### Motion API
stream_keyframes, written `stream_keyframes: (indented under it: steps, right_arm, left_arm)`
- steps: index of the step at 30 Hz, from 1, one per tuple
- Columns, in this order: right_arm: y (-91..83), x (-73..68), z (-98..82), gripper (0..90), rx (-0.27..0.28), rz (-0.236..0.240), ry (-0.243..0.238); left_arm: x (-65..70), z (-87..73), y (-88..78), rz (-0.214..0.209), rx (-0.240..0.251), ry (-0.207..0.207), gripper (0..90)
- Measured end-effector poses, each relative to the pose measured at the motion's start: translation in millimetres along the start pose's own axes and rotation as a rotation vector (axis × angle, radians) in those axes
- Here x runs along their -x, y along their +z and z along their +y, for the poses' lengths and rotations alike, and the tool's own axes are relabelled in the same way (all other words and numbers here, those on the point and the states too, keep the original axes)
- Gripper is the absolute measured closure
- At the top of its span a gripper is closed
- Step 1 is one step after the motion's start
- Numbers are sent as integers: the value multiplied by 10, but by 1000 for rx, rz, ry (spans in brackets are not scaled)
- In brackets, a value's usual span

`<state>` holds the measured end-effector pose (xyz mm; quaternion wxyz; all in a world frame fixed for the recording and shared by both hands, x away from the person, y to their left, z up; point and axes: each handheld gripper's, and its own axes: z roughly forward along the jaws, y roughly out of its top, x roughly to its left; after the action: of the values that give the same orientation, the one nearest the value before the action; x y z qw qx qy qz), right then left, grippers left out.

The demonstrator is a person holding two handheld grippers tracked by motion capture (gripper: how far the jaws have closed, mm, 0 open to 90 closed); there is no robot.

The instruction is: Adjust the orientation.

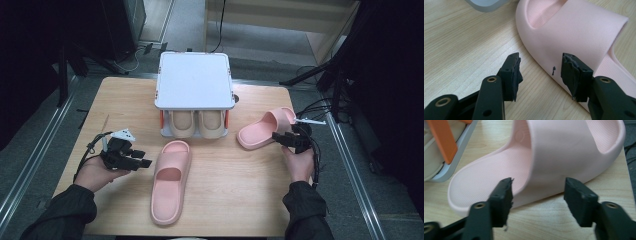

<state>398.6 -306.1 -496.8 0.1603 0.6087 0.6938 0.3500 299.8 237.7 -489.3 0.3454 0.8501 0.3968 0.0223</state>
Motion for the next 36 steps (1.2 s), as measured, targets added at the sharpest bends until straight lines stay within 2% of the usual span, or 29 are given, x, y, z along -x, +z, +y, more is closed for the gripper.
stream_keyframes:
  steps: [3, 7, 14, 16, 21, 28, 31, 36]
  right_arm:
    - [62, 6, 7, 304, 6, -26, 24]
    - [140, -11, 36, 283, 12, -72, 38]
    - [266, 8, 57, 328, 3, -115, 44]
    - [254, 24, 64, 388, 0, -111, 47]
    - [194, 67, 75, 581, 1, -119, 17]
    - [140, 151, 75, 807, 27, -133, 34]
    - [134, 160, 71, 853, 21, -137, 27]
    - [124, 118, 88, 863, 18, -115, 21]
  left_arm:
    - [-4, 0, 3, 1, -3, -1, 489]
    - [-5, 1, 9, 2, -6, 0, 489]
    - [0, -1, 9, 3, -7, -1, 488]
    - [-1, -4, 8, 1, -8, -2, 489]
    - [7, -5, 10, 2, -16, 4, 489]
    - [14, 15, 38, 1, -13, 0, 488]
    - [16, 12, 37, 2, -16, 2, 488]
    - [3, 6, 20, 5, -12, 1, 487]
